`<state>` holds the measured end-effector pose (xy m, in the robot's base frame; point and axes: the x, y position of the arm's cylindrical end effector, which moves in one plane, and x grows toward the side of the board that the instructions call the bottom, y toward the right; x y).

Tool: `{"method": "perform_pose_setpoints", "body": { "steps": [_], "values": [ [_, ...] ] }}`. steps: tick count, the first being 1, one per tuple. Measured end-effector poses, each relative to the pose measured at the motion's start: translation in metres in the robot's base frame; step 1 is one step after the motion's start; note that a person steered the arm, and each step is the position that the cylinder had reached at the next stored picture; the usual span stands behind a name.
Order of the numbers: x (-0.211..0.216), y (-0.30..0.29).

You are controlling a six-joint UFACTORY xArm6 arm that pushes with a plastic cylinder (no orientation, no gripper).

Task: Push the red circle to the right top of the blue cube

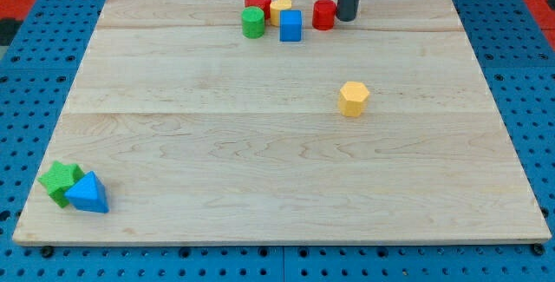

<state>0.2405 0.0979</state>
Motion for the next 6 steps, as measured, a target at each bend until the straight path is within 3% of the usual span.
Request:
{"method": "perform_pose_setpoints", "body": {
  "steps": [3,6],
  "values": [
    [-0.033,-0.023],
    [-0.013,-0.003]
  ]
}}
